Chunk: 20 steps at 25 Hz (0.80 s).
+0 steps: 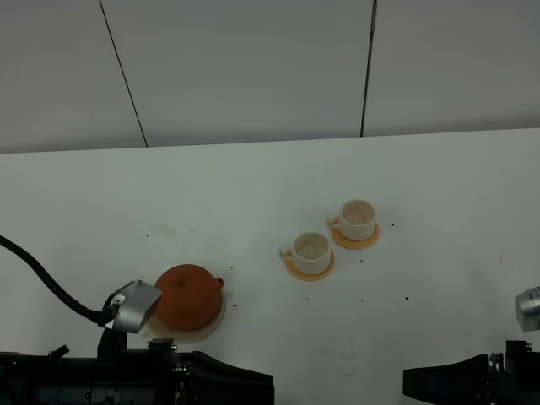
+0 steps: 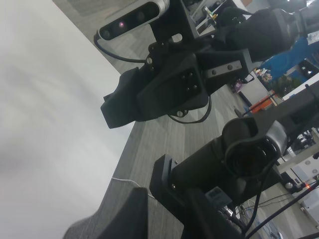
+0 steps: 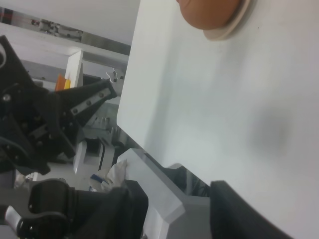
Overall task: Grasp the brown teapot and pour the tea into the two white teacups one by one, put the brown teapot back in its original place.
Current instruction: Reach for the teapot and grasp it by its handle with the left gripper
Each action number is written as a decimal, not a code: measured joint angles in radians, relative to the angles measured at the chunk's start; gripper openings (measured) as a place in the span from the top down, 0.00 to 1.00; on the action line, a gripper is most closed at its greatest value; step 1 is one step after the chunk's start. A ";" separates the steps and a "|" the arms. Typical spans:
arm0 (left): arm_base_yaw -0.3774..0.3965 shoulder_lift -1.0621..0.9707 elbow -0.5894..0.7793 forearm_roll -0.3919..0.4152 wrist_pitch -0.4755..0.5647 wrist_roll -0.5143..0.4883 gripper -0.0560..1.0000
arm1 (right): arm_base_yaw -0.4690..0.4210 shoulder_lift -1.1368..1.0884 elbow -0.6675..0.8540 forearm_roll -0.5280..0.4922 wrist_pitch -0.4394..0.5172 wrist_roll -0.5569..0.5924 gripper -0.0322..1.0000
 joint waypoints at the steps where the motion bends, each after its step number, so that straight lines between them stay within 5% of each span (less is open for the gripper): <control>1: 0.000 0.000 0.000 0.000 0.000 0.000 0.71 | 0.000 0.000 0.000 0.000 0.000 0.000 0.62; 15: 0.000 0.000 -0.003 0.000 0.000 0.000 0.71 | 0.000 0.001 -0.004 -0.004 0.000 0.001 0.62; 20: 0.000 0.001 -0.051 0.000 0.001 -0.023 0.71 | 0.000 0.002 -0.069 -0.064 0.000 0.081 0.62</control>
